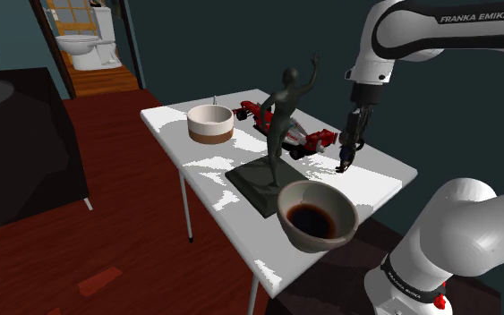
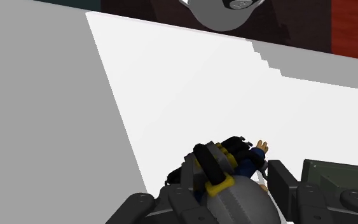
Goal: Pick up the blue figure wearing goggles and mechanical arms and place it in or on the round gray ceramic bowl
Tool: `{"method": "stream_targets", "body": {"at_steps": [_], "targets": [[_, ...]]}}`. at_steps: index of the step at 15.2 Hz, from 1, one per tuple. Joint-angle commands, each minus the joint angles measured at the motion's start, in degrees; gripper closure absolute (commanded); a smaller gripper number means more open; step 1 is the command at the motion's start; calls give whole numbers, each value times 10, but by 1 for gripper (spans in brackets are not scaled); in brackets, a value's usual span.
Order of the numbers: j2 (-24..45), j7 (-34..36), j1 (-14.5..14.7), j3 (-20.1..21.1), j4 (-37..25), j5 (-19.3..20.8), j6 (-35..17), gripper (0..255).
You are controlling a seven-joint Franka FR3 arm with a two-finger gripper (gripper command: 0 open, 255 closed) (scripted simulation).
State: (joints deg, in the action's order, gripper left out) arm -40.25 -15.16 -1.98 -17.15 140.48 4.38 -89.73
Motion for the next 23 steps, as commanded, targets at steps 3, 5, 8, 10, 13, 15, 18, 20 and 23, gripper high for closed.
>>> {"method": "stream_targets", "body": {"at_steps": [3, 5, 8, 10, 13, 15, 18, 20, 23], "targets": [[0, 1, 1, 3, -28, -3, 28, 255], [2, 2, 2, 5, -44, -5, 43, 255], [5, 4, 4, 8, -69, -7, 65, 255], [7, 5, 5, 9, -86, -9, 79, 255], [12, 6, 7, 11, -112, -12, 101, 255], [15, 6, 8, 13, -130, -14, 115, 255], [22, 7, 10, 14, -158, -16, 136, 255], [27, 8, 11, 15, -177, -18, 151, 255], [35, 9, 13, 17, -207, -20, 172, 255]]}}
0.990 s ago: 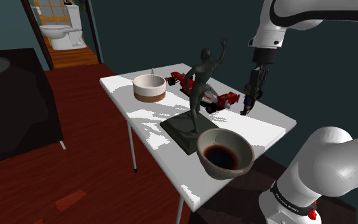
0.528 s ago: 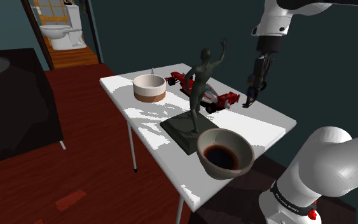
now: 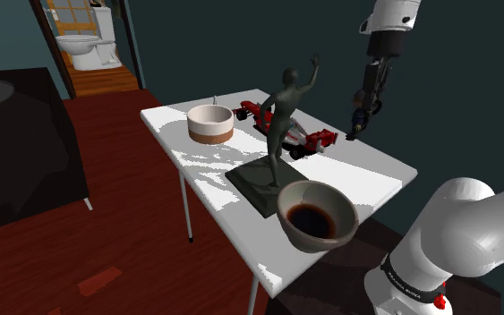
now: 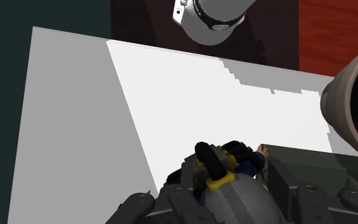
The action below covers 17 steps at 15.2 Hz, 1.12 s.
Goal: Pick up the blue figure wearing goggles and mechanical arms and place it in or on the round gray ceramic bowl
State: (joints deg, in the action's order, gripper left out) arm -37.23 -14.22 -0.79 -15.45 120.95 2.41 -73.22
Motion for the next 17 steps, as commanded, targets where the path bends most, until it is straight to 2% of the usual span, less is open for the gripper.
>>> {"method": "stream_targets", "body": {"at_steps": [1, 8, 17], "targets": [[7, 0, 1, 0, -21, -1, 14, 255], [28, 1, 5, 1, -86, -7, 58, 255], [-29, 133, 20, 112, -58, -93, 80, 255]]}}
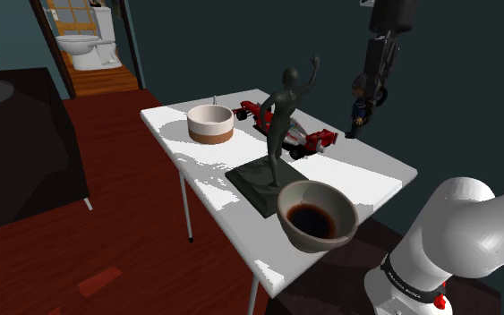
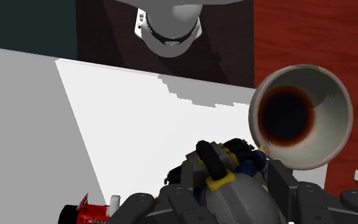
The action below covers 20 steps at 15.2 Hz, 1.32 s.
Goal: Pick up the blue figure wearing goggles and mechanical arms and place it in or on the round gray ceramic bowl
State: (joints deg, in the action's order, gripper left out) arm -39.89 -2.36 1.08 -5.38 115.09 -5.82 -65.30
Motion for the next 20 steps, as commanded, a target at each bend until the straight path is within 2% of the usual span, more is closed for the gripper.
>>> {"method": "stream_targets", "body": {"at_steps": [1, 12, 13, 20], "targets": [[-5, 29, 4, 24, 0, -21, 2, 255], [-4, 193, 23, 160, -35, -139, 2, 255], [2, 219, 25, 183, -48, -156, -1, 255], [-29, 204, 27, 188, 29, -158, -45, 255]]}}
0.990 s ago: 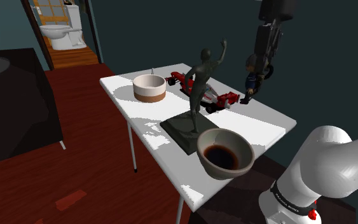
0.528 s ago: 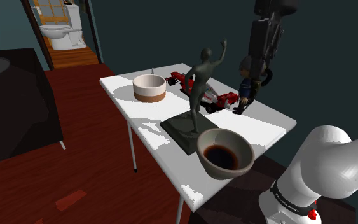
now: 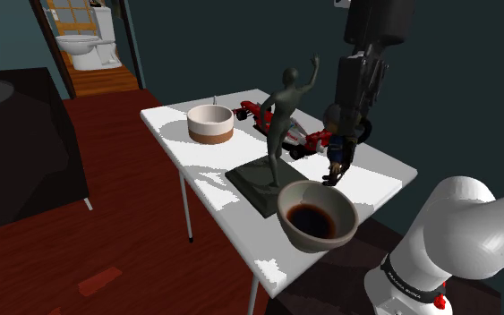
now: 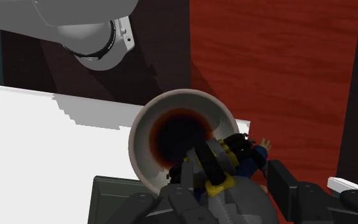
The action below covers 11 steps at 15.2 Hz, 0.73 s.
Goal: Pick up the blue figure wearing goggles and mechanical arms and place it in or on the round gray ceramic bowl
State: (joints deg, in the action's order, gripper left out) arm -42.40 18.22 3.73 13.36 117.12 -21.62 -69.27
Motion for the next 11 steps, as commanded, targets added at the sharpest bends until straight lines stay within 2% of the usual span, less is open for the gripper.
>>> {"method": "stream_targets", "body": {"at_steps": [1, 11], "targets": [[-7, -4, 0, 2, 20, -1, -12, 255], [-42, -23, 3, 12, 119, -8, -75, 255]]}}
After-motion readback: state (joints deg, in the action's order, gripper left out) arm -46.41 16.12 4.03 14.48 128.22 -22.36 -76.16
